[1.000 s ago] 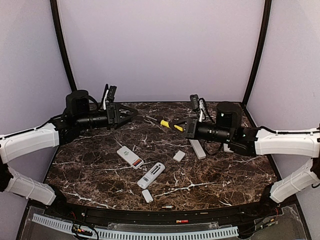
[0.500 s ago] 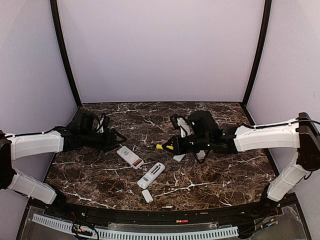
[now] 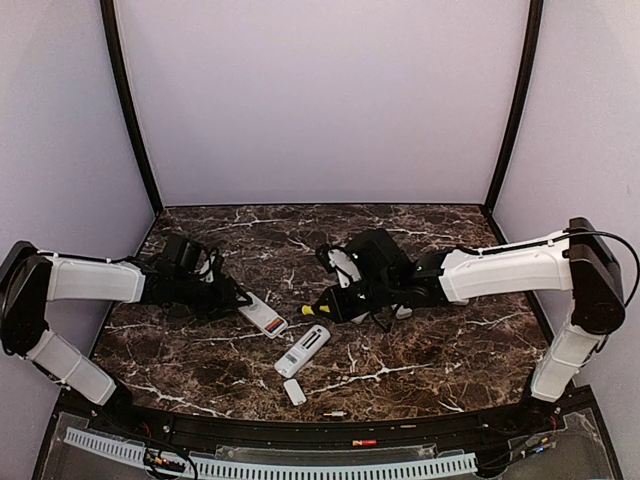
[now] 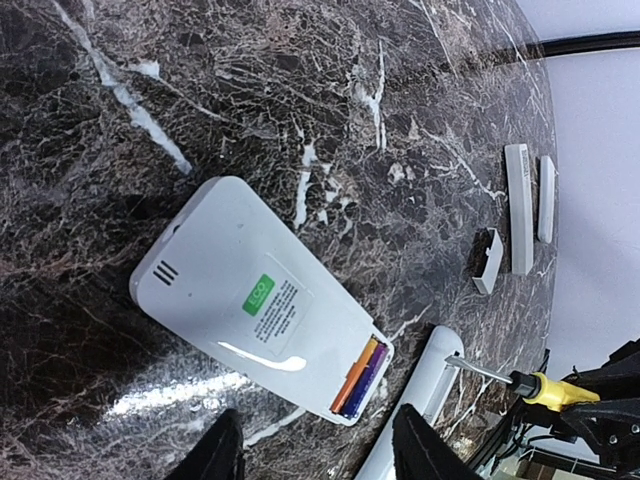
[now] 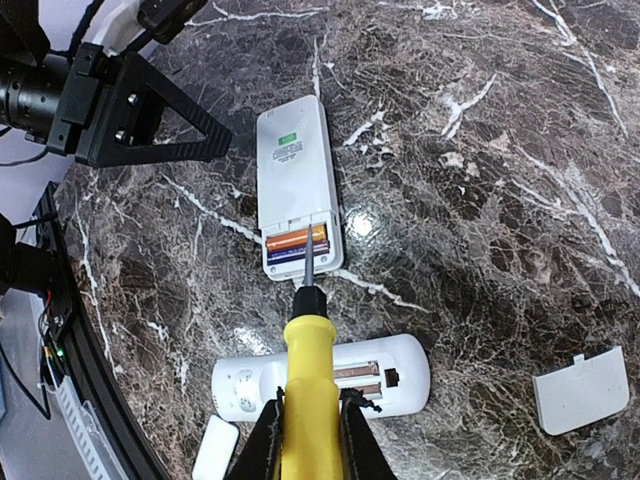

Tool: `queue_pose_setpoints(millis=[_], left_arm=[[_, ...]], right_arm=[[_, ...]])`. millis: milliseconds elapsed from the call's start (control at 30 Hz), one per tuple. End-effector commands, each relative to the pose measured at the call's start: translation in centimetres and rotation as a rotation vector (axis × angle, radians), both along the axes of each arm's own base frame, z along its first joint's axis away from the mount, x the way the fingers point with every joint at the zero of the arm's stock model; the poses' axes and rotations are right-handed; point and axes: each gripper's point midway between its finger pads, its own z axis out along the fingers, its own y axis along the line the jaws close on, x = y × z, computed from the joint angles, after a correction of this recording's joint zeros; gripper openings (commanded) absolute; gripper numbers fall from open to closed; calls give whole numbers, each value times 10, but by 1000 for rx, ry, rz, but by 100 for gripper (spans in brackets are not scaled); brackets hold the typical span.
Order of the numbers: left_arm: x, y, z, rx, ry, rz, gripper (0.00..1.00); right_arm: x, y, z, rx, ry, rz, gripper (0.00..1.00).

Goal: Unload the batteries from the remote control
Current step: Remove the battery from the remote control without the battery cover.

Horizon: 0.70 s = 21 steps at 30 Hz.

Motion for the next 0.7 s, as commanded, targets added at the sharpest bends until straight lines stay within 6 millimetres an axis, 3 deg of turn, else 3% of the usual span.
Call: queue_pose_setpoints(millis=[0,667], left_arm=[[-8,6,-17,43,39,-13,49],[-8,5,-35,58,75,-25,45]], right_arm=[[3,6,1,-32,-35,10,0],[3,15,-17,-100,-40,38,0]])
